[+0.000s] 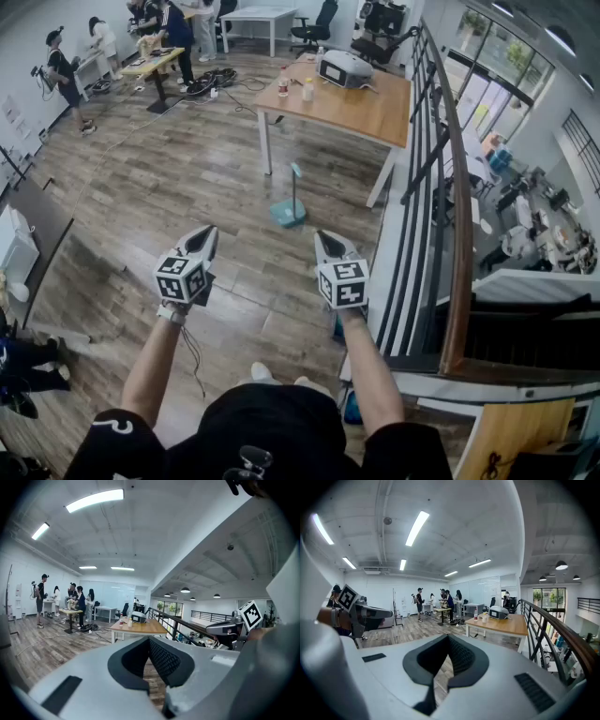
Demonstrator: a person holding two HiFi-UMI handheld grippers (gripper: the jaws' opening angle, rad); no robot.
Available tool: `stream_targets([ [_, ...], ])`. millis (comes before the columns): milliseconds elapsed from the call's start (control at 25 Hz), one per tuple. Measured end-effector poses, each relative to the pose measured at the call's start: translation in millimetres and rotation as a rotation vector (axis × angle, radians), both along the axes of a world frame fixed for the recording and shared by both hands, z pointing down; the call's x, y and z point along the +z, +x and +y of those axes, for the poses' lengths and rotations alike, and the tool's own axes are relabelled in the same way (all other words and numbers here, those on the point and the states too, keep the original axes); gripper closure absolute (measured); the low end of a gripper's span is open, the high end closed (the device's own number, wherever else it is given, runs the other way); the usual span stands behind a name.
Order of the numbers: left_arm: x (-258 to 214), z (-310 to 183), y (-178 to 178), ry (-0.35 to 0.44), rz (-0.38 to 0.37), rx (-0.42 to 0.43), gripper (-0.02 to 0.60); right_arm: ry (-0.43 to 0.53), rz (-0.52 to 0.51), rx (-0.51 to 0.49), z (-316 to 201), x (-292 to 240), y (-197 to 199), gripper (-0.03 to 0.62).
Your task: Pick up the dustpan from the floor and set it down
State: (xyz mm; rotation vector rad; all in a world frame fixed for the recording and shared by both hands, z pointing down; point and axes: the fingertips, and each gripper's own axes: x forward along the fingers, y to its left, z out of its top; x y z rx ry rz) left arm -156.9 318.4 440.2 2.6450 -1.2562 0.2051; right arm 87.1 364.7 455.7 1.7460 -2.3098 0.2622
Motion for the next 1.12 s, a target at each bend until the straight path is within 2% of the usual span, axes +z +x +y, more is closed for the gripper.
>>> stream_targets([
  [360,2,-29,-33,0.001,-0.001,0.025,0.589,0.016,0.004,0.013,-28,-4,-35,0.599],
  [720,20,-81,-32,-0.012,-0.006,0.066,0.589,0.030,0.008,0.049,-79,5,-37,0.597],
  [920,38,-137,-18,-0.024,-0.011,0.067,0.589,0.038,0.016,0.053,-139,14,-20,0.599],
  [1120,42,-220,3,-0.028,-0.027,0.052,0.589,0.033,0.025,0.025,-235,14,1,0.598],
])
